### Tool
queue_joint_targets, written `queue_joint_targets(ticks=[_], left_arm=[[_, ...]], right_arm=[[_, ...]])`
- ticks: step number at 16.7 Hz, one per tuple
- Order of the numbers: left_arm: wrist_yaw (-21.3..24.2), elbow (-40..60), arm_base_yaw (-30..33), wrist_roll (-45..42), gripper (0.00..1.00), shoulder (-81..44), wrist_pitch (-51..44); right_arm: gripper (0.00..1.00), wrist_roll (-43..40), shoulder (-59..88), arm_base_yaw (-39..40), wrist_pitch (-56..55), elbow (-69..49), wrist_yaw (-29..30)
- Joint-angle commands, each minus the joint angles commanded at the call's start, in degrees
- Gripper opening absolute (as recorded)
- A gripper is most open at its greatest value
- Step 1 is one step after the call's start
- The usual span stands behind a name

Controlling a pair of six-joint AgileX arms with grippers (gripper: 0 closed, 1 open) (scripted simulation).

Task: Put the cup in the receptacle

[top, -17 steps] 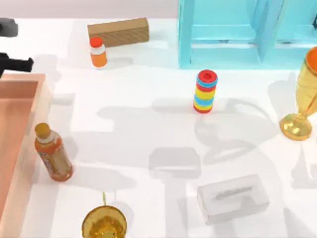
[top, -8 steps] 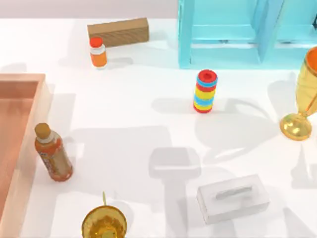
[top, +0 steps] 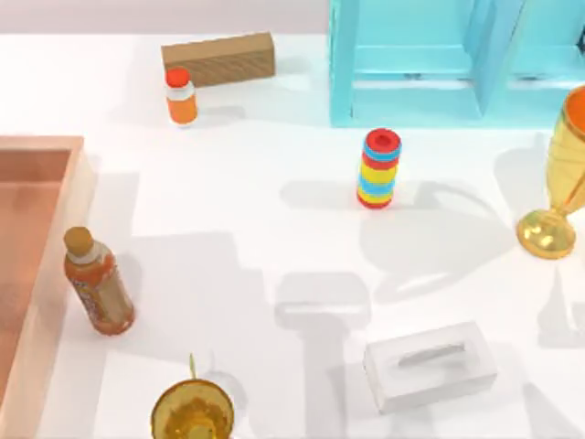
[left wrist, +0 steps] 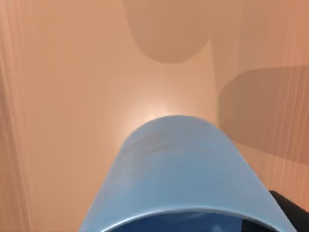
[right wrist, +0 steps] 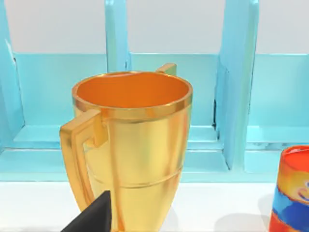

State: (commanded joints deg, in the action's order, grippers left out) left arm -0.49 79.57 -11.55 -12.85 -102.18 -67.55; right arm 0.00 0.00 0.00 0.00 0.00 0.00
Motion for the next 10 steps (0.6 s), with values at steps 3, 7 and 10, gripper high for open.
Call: queue_joint_targets(ticks=[3,7,10], left_arm=[[0.0,-1.5,-0.2,-0.3,0.00,-0.1,1.5],[0.0,-1.5,-0.2,-0.3,0.15,-0.1,1.5],[0.0,-1.5,-0.2,-0.3,0.38,-0.1,1.5]], right_arm=[[1.00,0.0,0.0,0.0,0.0,0.0,0.0],[1.00,0.0,0.0,0.0,0.0,0.0,0.0],[1.00,0.0,0.0,0.0,0.0,0.0,0.0]])
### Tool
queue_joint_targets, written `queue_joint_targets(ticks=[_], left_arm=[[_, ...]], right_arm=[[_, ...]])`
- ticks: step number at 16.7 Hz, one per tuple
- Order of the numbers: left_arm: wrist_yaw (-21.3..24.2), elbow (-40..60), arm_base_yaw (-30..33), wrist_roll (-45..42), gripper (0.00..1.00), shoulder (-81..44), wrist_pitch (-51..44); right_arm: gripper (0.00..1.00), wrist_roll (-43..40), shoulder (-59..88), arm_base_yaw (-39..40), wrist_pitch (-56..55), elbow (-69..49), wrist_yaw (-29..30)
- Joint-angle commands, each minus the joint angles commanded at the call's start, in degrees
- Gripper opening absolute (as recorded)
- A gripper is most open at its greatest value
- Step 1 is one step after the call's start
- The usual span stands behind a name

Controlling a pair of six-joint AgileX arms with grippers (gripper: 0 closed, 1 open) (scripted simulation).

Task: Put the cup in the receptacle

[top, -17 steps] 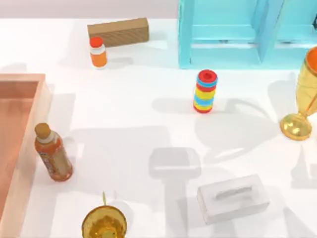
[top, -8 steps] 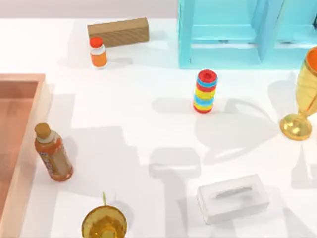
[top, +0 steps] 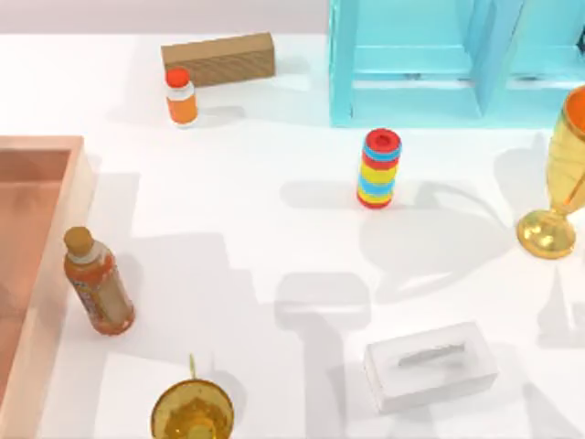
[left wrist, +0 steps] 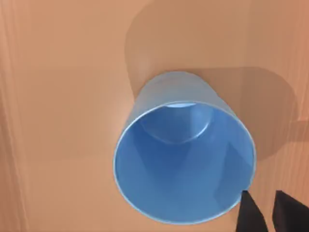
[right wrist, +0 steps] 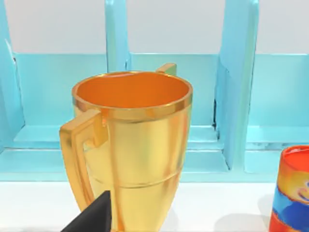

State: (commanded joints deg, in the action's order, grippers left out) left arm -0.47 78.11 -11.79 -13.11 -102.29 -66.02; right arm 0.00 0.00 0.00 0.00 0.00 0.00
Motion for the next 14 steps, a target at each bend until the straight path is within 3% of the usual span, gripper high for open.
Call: queue_joint_targets(ticks=[8,14], left_arm=[[0.0,0.0,0.0,0.0,0.98,0.0,0.0],[0.0,0.0,0.0,0.0,1.00,0.0,0.0]], right_arm=[[1.00,0.0,0.0,0.0,0.0,0.0,0.0],[1.00,0.0,0.0,0.0,0.0,0.0,0.0]])
